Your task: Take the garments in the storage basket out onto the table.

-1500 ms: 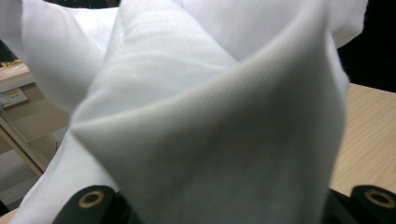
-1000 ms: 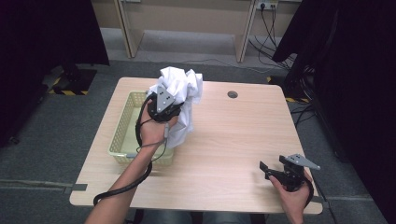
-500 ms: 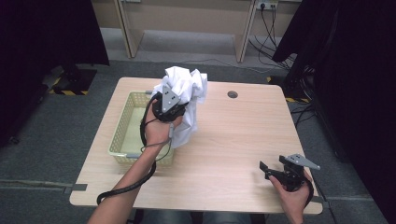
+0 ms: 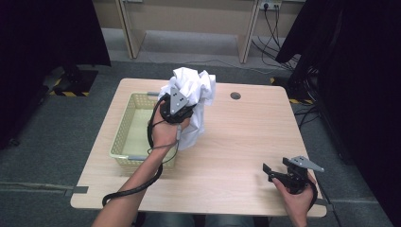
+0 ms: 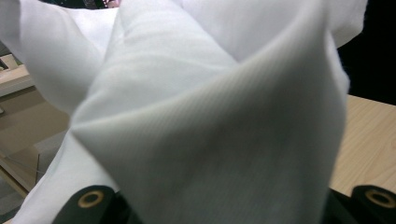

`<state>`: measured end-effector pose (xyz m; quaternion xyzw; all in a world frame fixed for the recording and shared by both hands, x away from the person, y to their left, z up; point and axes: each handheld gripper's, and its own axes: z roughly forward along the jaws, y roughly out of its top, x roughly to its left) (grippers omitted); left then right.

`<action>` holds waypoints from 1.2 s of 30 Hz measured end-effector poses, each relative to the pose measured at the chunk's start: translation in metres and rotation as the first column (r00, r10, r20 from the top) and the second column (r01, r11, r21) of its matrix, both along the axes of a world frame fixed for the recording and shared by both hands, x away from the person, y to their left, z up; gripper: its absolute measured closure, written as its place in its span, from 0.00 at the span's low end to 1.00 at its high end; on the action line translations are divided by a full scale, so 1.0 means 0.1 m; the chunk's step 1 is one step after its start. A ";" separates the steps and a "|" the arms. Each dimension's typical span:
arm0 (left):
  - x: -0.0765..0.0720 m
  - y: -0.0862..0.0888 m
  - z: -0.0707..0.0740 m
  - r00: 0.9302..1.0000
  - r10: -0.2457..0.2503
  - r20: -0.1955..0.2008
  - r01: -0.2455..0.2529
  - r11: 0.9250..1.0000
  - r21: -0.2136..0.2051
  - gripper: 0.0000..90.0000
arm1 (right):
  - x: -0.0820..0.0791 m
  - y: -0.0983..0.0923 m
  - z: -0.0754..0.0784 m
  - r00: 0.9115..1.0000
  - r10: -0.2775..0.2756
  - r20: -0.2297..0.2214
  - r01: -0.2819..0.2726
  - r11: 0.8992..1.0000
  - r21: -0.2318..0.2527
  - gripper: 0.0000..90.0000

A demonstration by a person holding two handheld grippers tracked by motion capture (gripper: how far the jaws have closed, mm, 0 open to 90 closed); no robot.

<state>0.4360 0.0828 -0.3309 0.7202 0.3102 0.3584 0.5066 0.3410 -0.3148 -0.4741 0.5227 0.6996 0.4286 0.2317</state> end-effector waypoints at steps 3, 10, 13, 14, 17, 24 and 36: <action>0.00 -0.03 0.00 1.000 -0.004 0.001 0.004 1.000 0.003 0.82 | 0.00 0.00 0.00 1.000 0.002 0.001 -0.002 1.000 -0.002 0.10; 0.00 -0.09 0.01 1.000 -0.015 0.001 0.015 1.000 0.005 0.82 | 0.00 0.00 0.00 1.000 0.002 0.000 -0.002 1.000 -0.001 0.10; 0.00 -0.12 0.01 1.000 -0.017 0.002 0.017 1.000 0.007 0.82 | 0.00 0.00 0.00 1.000 0.001 -0.002 -0.001 1.000 0.000 0.10; 0.00 -0.13 0.01 1.000 -0.018 0.001 0.018 1.000 0.006 0.82 | 0.00 0.00 0.00 1.000 0.002 -0.001 -0.002 1.000 0.000 0.10; 0.00 -0.15 0.01 1.000 -0.022 0.003 0.022 1.000 0.007 0.82 | 0.00 0.00 0.00 1.000 0.003 0.000 -0.003 1.000 -0.001 0.10; 0.00 -0.22 0.02 0.999 -0.031 0.005 0.031 0.999 0.007 0.82 | 0.00 0.00 0.00 1.000 0.005 0.001 -0.005 1.000 -0.004 0.10; 0.00 -0.31 0.04 0.999 -0.042 0.007 0.042 0.999 -0.005 0.82 | 0.00 0.00 0.00 1.000 0.006 0.001 -0.006 1.000 -0.004 0.10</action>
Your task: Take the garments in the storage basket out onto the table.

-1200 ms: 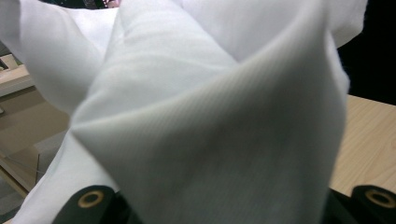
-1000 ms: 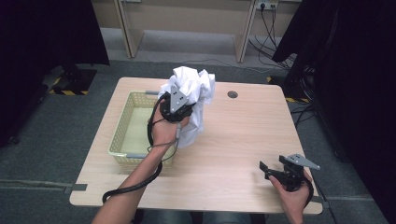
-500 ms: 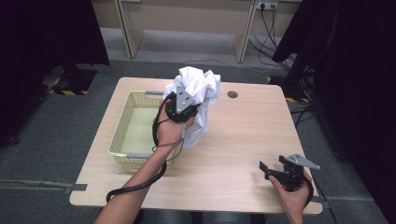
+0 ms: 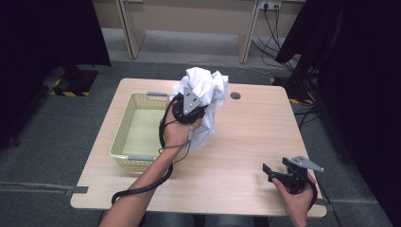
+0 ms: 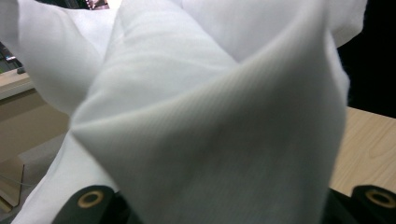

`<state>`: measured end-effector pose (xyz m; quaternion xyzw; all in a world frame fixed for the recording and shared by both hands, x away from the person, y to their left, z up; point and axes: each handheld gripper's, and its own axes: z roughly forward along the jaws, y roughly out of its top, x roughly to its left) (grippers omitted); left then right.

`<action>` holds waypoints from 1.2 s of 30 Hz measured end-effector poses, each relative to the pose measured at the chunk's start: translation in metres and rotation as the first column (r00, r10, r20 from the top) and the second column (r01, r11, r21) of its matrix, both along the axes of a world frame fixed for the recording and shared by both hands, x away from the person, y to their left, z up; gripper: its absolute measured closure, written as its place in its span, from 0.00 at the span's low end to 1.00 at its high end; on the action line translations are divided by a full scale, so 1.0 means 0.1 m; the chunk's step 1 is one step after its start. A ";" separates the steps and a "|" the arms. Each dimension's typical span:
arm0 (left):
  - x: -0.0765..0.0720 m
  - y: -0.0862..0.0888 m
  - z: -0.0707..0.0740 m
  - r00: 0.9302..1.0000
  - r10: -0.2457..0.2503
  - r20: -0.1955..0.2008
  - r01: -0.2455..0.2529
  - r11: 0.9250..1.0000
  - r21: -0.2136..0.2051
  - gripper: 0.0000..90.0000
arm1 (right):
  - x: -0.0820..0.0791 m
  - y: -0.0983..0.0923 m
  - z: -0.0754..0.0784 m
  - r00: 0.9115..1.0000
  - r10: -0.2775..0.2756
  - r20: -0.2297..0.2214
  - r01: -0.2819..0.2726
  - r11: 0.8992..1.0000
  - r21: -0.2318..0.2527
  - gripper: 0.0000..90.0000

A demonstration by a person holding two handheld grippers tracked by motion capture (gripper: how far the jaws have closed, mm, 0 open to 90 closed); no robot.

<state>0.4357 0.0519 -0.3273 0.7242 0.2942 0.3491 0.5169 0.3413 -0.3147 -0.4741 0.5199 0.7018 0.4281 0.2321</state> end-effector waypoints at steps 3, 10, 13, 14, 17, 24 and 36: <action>0.00 -0.03 0.00 1.000 -0.004 0.000 0.004 1.000 -0.001 0.82 | 0.00 0.00 0.00 1.000 0.000 0.000 0.000 1.000 0.000 0.10; -0.01 -0.09 0.01 1.000 -0.013 0.001 0.013 1.000 -0.003 0.82 | 0.00 0.00 0.00 1.000 0.001 0.000 -0.001 1.000 0.000 0.10; -0.01 -0.11 0.00 1.000 -0.017 0.000 0.017 1.000 -0.006 0.82 | 0.00 0.00 0.00 1.000 0.001 0.000 -0.001 1.000 0.000 0.10; -0.01 -0.12 0.00 1.000 -0.017 -0.001 0.017 1.000 -0.008 0.82 | 0.00 0.00 0.00 1.000 0.001 0.000 -0.001 1.000 0.000 0.10; -0.01 -0.14 -0.01 1.000 -0.020 -0.002 0.020 1.000 -0.009 0.82 | 0.00 0.00 0.00 1.000 0.001 0.000 -0.001 1.000 0.000 0.10; -0.01 -0.19 -0.02 1.000 -0.026 -0.002 0.026 1.000 -0.009 0.82 | 0.00 0.01 0.00 1.000 0.000 -0.002 0.000 1.000 0.000 0.10; -0.02 -0.26 -0.05 0.999 -0.036 -0.006 0.036 0.999 -0.010 0.82 | 0.00 0.01 0.00 1.000 0.001 -0.001 -0.001 1.000 -0.001 0.10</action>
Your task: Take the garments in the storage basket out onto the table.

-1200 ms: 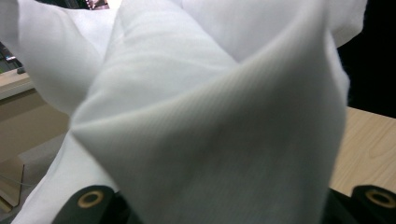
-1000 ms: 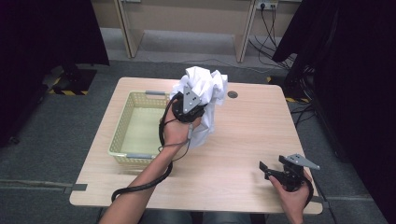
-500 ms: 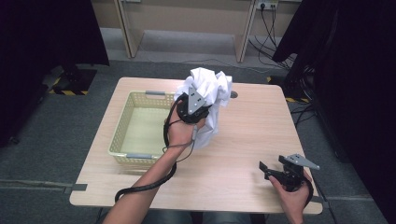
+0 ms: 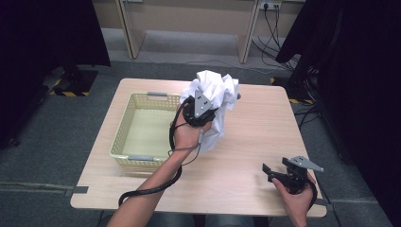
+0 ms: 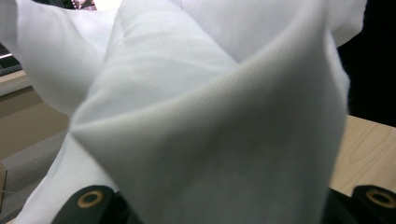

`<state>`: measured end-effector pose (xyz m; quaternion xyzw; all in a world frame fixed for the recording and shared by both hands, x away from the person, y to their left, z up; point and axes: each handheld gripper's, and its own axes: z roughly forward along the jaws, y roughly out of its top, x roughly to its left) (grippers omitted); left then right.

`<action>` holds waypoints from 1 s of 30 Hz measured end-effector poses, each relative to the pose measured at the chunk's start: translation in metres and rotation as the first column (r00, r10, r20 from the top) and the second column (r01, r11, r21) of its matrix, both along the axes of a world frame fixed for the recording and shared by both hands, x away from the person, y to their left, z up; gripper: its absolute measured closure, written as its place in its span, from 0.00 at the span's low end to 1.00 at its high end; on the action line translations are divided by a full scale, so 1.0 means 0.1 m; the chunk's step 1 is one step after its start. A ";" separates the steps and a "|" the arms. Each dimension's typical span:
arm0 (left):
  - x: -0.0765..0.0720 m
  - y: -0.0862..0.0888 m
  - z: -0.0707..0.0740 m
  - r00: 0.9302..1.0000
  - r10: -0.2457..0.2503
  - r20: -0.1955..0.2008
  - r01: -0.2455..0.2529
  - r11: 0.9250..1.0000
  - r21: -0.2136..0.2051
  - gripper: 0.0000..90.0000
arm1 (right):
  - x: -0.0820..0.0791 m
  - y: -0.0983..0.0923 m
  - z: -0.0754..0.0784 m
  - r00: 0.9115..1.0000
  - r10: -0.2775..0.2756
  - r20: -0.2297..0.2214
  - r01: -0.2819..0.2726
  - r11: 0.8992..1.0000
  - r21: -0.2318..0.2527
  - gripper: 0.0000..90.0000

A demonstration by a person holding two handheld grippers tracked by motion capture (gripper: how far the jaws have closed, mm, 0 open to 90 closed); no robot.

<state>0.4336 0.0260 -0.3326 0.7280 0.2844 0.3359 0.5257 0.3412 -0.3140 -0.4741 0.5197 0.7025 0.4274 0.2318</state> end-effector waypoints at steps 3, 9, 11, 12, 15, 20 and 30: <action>0.00 -0.02 0.00 1.000 -0.001 -0.001 0.001 1.000 0.000 0.82 | 0.00 0.00 0.00 1.000 0.001 -0.001 -0.001 1.000 0.000 0.10; -0.01 -0.05 -0.01 1.000 -0.007 -0.003 0.007 1.000 -0.004 0.82 | 0.00 0.00 0.00 1.000 0.001 -0.001 -0.001 1.000 0.001 0.10; -0.01 -0.06 -0.01 1.000 -0.009 -0.003 0.009 1.000 -0.003 0.82 | 0.00 0.00 0.00 1.000 0.000 -0.001 0.000 1.000 0.001 0.10; -0.01 -0.06 -0.02 1.000 -0.010 -0.004 0.010 1.000 -0.002 0.82 | 0.00 0.00 0.00 1.000 0.001 -0.001 -0.001 1.000 0.001 0.10; -0.01 -0.07 -0.02 1.000 -0.012 -0.005 0.012 1.000 0.000 0.82 | 0.00 0.00 0.00 1.000 0.001 -0.002 -0.001 1.000 0.000 0.10; -0.01 -0.10 -0.04 1.000 -0.016 -0.007 0.016 1.000 0.001 0.82 | 0.00 0.00 0.00 1.000 0.001 -0.003 -0.001 1.000 0.001 0.10; -0.02 -0.16 -0.05 1.000 -0.026 -0.009 0.026 1.000 0.002 0.82 | 0.00 0.01 0.00 1.000 0.003 -0.002 -0.003 1.000 0.002 0.10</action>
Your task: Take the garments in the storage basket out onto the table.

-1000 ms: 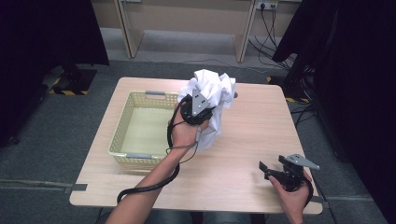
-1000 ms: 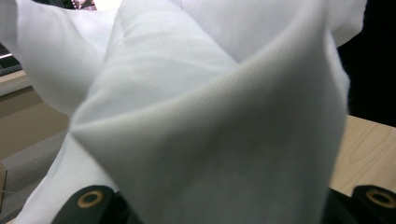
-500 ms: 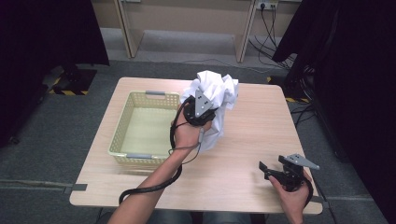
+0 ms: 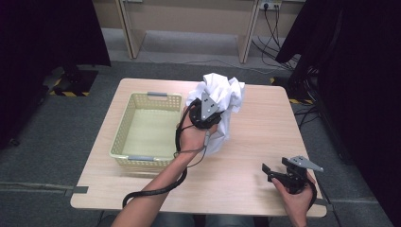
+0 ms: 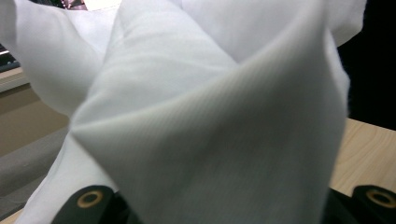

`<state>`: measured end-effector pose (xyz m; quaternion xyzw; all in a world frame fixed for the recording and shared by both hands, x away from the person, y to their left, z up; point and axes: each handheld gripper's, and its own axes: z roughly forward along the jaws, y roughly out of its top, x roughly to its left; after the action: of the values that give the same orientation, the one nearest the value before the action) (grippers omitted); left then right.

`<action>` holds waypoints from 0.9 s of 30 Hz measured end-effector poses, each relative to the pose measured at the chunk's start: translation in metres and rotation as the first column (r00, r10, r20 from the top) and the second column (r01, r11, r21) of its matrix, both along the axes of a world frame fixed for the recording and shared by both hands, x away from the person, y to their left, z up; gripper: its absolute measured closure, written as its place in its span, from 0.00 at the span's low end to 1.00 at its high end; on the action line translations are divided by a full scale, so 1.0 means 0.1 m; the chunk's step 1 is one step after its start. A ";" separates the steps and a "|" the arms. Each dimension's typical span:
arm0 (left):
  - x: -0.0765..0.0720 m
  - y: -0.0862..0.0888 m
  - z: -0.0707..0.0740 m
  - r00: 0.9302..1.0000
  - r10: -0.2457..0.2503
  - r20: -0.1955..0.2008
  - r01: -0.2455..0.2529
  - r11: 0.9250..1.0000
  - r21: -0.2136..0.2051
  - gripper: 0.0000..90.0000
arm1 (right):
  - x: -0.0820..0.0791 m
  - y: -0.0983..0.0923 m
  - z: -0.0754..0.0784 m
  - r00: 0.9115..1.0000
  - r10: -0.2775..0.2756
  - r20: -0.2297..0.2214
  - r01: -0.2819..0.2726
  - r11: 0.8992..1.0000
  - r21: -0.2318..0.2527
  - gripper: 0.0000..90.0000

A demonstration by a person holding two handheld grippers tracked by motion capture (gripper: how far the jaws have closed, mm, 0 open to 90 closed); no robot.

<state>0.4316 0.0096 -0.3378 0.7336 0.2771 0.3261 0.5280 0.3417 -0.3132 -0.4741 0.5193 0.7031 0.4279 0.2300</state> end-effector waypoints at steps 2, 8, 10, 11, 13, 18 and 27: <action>0.00 -0.01 0.00 1.000 -0.002 0.000 0.002 1.000 0.000 0.82 | 0.00 0.00 0.00 1.000 0.001 0.000 -0.001 1.000 -0.001 0.10; -0.01 -0.04 -0.02 1.000 -0.007 -0.002 0.007 1.000 0.004 0.82 | 0.00 0.00 0.00 1.000 0.001 0.000 -0.001 1.000 0.000 0.10; -0.01 -0.06 -0.03 1.000 -0.009 -0.003 0.009 1.000 0.004 0.82 | 0.00 0.00 0.00 1.000 0.001 0.000 -0.001 1.000 0.000 0.10; -0.01 -0.06 -0.03 1.000 -0.010 -0.004 0.010 1.000 0.004 0.82 | 0.00 0.00 0.00 1.000 0.001 0.000 -0.001 1.000 0.001 0.10; -0.01 -0.07 -0.04 1.000 -0.012 -0.005 0.012 1.000 0.004 0.82 | 0.00 0.00 0.00 1.000 0.001 -0.001 -0.001 1.000 0.001 0.10; -0.01 -0.10 -0.06 1.000 -0.015 -0.009 0.015 1.000 0.003 0.82 | 0.00 0.00 0.00 1.000 0.001 0.000 -0.001 1.000 0.001 0.10; -0.01 -0.17 -0.09 1.000 -0.026 -0.013 0.026 1.000 0.009 0.82 | 0.00 0.00 0.00 1.000 0.001 0.001 -0.001 1.000 0.002 0.10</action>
<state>0.4301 -0.0075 -0.3470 0.7415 0.2695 0.3156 0.5271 0.3418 -0.3130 -0.4741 0.5191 0.7028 0.4287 0.2296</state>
